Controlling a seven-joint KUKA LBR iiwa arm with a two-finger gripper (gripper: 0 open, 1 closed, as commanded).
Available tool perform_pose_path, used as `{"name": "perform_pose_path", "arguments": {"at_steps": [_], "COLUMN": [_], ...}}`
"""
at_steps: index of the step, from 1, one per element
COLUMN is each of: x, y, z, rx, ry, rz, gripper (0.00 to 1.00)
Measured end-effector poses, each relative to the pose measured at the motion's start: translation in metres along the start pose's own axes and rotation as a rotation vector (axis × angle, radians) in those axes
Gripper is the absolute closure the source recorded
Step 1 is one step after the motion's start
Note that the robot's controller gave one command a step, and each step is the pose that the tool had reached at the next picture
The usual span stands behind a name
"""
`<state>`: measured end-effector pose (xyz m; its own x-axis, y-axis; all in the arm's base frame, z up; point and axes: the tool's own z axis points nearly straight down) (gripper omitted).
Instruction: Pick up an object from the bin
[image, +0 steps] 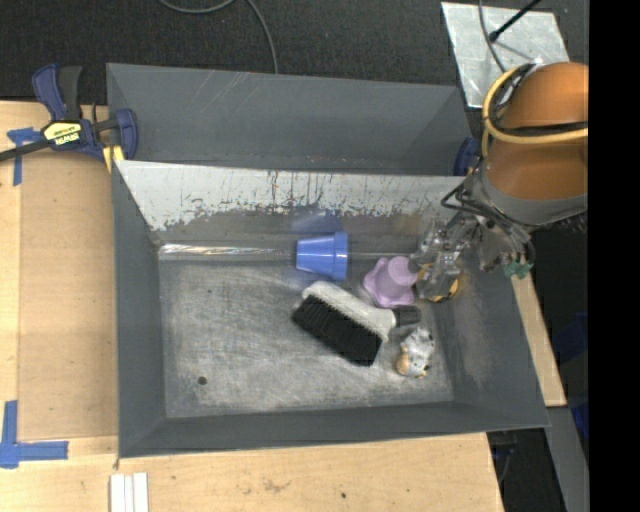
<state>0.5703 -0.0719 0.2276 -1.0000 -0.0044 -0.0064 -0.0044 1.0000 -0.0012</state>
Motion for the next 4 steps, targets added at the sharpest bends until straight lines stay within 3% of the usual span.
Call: {"name": "perform_pose_path", "arguments": {"at_steps": [1,2,3,4], "x": [0.013,0.007,0.017,0.018], "y": [-0.001,0.006,0.000,0.000], "z": [0.037,0.026,0.074,0.097], "rx": [-0.002,0.000,0.000,-0.001], "ry": [0.008,-0.004,-0.001,0.008], "rz": [-0.012,0.024,-0.016,-0.027], "gripper": [1.00,1.00,1.00,1.00]}}
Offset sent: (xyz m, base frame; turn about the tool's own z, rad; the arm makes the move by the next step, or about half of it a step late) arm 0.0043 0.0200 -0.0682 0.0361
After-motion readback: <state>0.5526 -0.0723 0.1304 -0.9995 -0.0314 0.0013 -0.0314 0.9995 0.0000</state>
